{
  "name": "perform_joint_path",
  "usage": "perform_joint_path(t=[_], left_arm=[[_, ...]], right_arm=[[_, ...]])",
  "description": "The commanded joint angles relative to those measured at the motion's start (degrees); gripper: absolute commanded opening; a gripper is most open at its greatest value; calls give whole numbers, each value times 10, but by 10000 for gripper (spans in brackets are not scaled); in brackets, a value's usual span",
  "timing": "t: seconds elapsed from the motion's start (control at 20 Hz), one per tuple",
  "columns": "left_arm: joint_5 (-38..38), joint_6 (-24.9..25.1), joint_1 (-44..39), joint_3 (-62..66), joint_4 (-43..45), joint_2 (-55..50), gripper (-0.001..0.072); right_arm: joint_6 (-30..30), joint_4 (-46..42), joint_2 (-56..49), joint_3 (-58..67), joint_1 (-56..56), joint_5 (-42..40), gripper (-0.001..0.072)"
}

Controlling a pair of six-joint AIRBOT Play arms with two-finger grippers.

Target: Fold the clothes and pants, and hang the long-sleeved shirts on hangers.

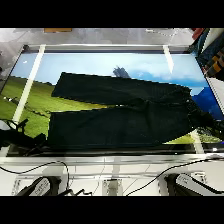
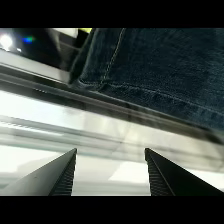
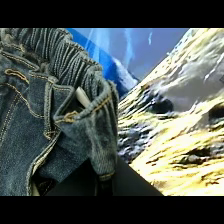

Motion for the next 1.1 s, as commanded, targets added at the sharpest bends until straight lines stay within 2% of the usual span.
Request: perform_joint_path(t=[0.0,0.1,0.2,0.5,0.6,0.75,0.8,0.9,1.05], left_arm=[[99,-12,3,-72,-70,16,500],[181,-12,3,-88,-105,16,501],[216,-12,3,-92,-120,15,500],[253,-12,2,-93,-119,10,500],[253,-12,2,-93,-119,10,467],[248,-12,-3,-101,-119,10,461],[251,-12,-7,-108,-118,10,435],[260,-10,-15,-116,-117,10,41],[287,-8,-14,-103,-137,11,22]], right_arm=[[-1,0,0,0,0,0,37],[-1,0,0,0,0,-1,37],[-1,0,0,0,0,-2,37],[-1,0,0,0,0,1,37],[-1,0,0,0,0,5,38],[-1,0,0,0,0,17,38],[-1,0,0,0,0,23,38],[-1,0,1,0,0,37,37],[-1,-1,17,0,0,63,37]])
